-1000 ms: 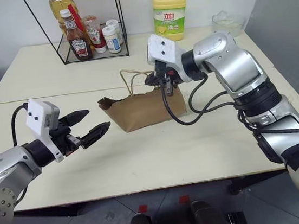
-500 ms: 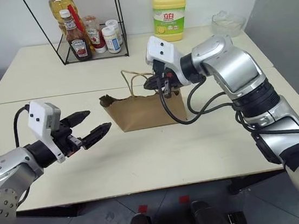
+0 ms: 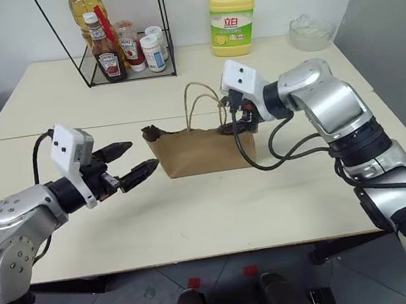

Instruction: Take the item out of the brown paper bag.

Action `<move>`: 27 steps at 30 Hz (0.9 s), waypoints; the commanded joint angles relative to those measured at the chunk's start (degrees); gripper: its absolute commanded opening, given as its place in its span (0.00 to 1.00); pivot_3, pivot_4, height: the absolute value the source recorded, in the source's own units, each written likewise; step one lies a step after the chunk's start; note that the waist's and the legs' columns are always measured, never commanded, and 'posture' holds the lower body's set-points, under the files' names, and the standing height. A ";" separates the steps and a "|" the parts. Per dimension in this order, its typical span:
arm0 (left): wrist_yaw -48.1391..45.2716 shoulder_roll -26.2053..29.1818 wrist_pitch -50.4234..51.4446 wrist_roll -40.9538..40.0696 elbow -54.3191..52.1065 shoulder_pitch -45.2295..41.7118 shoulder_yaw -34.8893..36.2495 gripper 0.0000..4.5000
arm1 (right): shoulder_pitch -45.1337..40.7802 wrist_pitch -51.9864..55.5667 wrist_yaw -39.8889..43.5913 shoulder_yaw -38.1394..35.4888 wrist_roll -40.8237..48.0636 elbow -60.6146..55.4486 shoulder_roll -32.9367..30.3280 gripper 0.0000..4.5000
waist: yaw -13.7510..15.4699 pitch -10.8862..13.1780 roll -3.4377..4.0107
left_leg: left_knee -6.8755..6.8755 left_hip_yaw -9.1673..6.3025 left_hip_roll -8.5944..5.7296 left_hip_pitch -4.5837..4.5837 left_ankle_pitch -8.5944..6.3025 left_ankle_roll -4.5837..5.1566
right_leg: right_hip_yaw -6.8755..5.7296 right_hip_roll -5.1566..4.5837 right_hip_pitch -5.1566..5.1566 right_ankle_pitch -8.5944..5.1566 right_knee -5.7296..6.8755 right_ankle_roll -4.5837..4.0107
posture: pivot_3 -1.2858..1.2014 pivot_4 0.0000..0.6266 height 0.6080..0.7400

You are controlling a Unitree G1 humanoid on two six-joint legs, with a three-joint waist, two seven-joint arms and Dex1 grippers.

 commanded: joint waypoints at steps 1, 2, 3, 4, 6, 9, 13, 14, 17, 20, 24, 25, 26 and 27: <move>-1.71 1.43 -1.26 0.84 0.71 -1.96 -0.25 1.00 | 0.81 3.99 1.01 -4.15 3.10 -7.96 -2.95 0.99 | 0.02 0.00 0.00 | 0.00 0.00 0.00 0.00 0.00 0.00 | 0.00 0.00 0.00 0.00 0.00 0.00 | 0.52 0.24 1.00; -2.14 1.57 -1.34 0.98 1.08 -2.21 -0.32 1.00 | 1.26 5.21 1.06 -4.63 3.91 -9.62 -3.59 0.99 | 0.03 0.00 0.00 | 0.00 0.00 0.00 0.00 0.00 0.00 | -0.01 0.00 0.00 0.00 0.00 0.00 | 0.52 0.24 1.00; -3.00 2.00 -1.60 1.31 2.00 -2.63 -0.41 1.00 | 2.35 8.99 1.26 -6.61 6.31 -13.03 -4.52 0.99 | 0.03 0.00 0.00 | 0.00 0.00 0.00 0.00 0.00 0.00 | 0.00 0.00 0.00 0.00 0.00 0.00 | 0.52 0.24 1.00; -4.00 2.67 -1.98 1.95 3.41 -3.33 -0.58 1.00 | 3.92 14.19 0.76 -10.10 9.45 -17.07 -5.07 0.99 | 0.06 0.00 0.00 | -0.01 -0.01 0.00 0.00 0.00 0.00 | -0.01 0.00 0.00 0.00 0.00 0.00 | 0.52 0.24 1.00; -5.53 3.97 -3.13 3.65 6.13 -5.01 -1.39 1.00 | 6.58 22.87 -0.64 -16.18 14.28 -23.48 -5.76 0.99 | 0.19 0.00 -0.01 | -0.01 -0.04 0.00 0.00 0.00 0.00 | -0.03 0.01 0.01 0.00 0.00 0.00 | 0.52 0.24 1.00; -6.62 4.81 -5.28 7.09 10.72 -9.14 -4.20 1.00 | 11.64 27.13 -4.38 -20.93 16.84 -29.79 -6.74 0.99 | 0.56 0.00 -0.01 | 0.00 -0.05 -0.01 0.00 0.00 0.01 | -0.03 0.01 0.02 -0.01 0.00 0.00 | 0.52 0.24 1.00; -6.48 2.55 -10.99 14.68 19.56 -19.47 -10.86 1.00 | 23.38 23.74 -12.99 -23.72 14.41 -37.06 -6.54 0.99 | 1.73 -0.02 -0.05 | 0.07 -0.04 -0.04 0.02 0.00 0.02 | -0.02 0.02 0.08 -0.03 -0.03 0.04 | 0.52 0.24 1.00; -6.47 1.55 -12.86 16.84 22.33 -22.82 -12.74 1.00 | 26.52 23.19 -15.98 -24.12 13.49 -38.97 -5.54 0.99 | 1.86 -0.02 -0.06 | 0.08 -0.06 -0.05 0.01 0.00 0.02 | -0.05 0.03 0.11 -0.04 -0.04 0.05 | 0.52 0.24 1.00; -7.21 -1.22 -19.21 24.18 31.85 -32.07 -18.32 1.00 | 34.31 20.37 -23.52 -23.18 10.91 -43.69 -2.72 0.99 | 2.49 -0.01 -0.06 | 0.17 -0.06 -0.09 -0.08 0.01 0.03 | -0.01 0.03 0.05 -0.03 -0.03 0.06 | 0.52 0.24 1.00; -8.37 -4.69 -26.04 30.79 42.48 -40.40 -23.23 1.00 | 39.87 17.50 -29.93 -21.15 8.73 -46.72 0.81 0.99 | 2.70 -0.01 -0.06 | 0.19 -0.06 -0.13 -0.13 0.01 0.02 | 0.01 0.02 0.01 -0.03 -0.02 0.07 | 0.52 0.24 1.00; -10.96 -8.76 -34.79 38.69 54.64 -48.40 -28.95 1.00 | 43.26 15.58 -36.08 -20.01 7.36 -49.09 5.15 0.99 | 2.47 -0.01 -0.05 | 0.18 -0.07 -0.13 -0.12 0.02 0.03 | 0.03 0.03 -0.01 -0.03 0.00 0.06 | 0.52 0.24 1.00; -11.69 -9.51 -36.53 40.55 57.13 -49.91 -30.41 1.00 | 43.92 15.09 -36.89 -19.60 6.94 -49.55 5.37 0.99 | 2.39 -0.01 -0.05 | 0.19 -0.07 -0.13 -0.13 0.02 0.03 | 0.02 0.03 -0.01 -0.03 0.00 0.06 | 0.52 0.24 1.00; -13.17 -10.16 -38.03 42.03 59.21 -51.00 -31.76 1.00 | 44.47 15.22 -37.68 -19.61 6.95 -49.97 5.78 0.99 | 2.40 -0.01 -0.05 | 0.19 -0.06 -0.13 -0.13 0.02 0.03 | 0.03 0.03 -0.01 -0.03 -0.01 0.06 | 0.52 0.24 1.00; -14.56 -10.66 -39.58 43.33 60.92 -51.77 -32.85 1.00 | 44.95 15.31 -38.24 -19.65 7.13 -50.33 5.97 0.99 | 2.39 -0.01 -0.06 | 0.19 -0.07 -0.14 -0.14 0.02 0.03 | 0.02 0.02 -0.01 -0.03 0.00 0.06 | 0.52 0.24 1.00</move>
